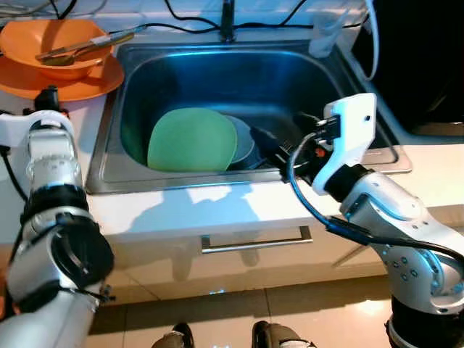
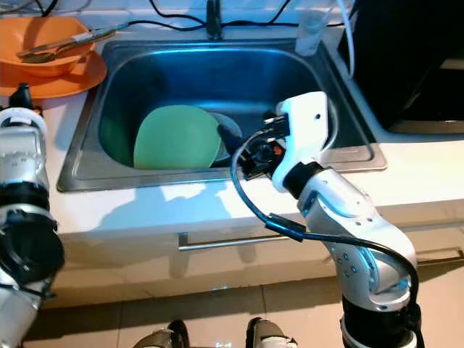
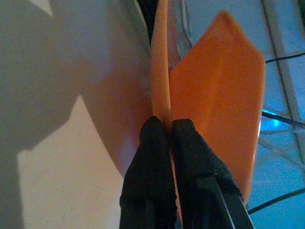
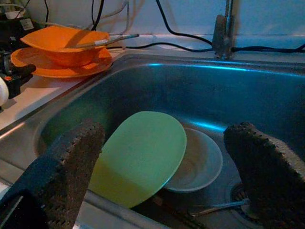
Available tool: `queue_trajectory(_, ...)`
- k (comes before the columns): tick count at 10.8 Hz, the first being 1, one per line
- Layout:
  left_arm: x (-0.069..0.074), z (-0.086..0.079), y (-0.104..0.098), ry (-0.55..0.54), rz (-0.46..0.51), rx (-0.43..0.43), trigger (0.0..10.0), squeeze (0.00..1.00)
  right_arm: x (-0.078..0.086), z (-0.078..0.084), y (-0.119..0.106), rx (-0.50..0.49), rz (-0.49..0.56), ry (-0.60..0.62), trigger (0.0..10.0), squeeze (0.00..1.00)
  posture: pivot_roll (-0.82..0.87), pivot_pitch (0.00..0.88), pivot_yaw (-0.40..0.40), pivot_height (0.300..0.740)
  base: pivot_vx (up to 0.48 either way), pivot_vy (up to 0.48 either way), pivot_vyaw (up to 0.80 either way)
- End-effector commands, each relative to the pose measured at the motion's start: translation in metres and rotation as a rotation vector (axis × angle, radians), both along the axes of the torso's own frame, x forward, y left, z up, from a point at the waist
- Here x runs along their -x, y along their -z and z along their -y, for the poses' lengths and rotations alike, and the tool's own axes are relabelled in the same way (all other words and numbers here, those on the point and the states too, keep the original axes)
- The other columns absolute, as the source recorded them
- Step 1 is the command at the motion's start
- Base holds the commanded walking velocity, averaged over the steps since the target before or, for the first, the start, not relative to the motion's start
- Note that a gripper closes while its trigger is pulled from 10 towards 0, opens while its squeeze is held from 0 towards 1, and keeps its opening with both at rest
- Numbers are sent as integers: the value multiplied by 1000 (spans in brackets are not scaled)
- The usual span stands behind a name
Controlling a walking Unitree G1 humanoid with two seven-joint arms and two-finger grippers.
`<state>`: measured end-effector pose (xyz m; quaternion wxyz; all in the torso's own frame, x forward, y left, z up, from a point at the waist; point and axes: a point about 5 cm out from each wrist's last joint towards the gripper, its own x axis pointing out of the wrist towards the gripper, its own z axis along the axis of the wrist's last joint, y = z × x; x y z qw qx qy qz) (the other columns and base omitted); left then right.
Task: Kitchen organization
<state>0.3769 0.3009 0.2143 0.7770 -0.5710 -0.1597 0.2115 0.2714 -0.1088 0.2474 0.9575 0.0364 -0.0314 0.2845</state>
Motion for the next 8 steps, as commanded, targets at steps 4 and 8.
queue_trajectory(4,36,36,130,75,-414,278,0,0,-6,-7,-3,7,17,-64,10000,0,-289,207,-196,740,0,0,0)
queue_trajectory(8,47,41,143,82,-454,294,0,0,-7,-6,-3,14,27,-66,10000,0,-290,208,-193,740,0,0,0)
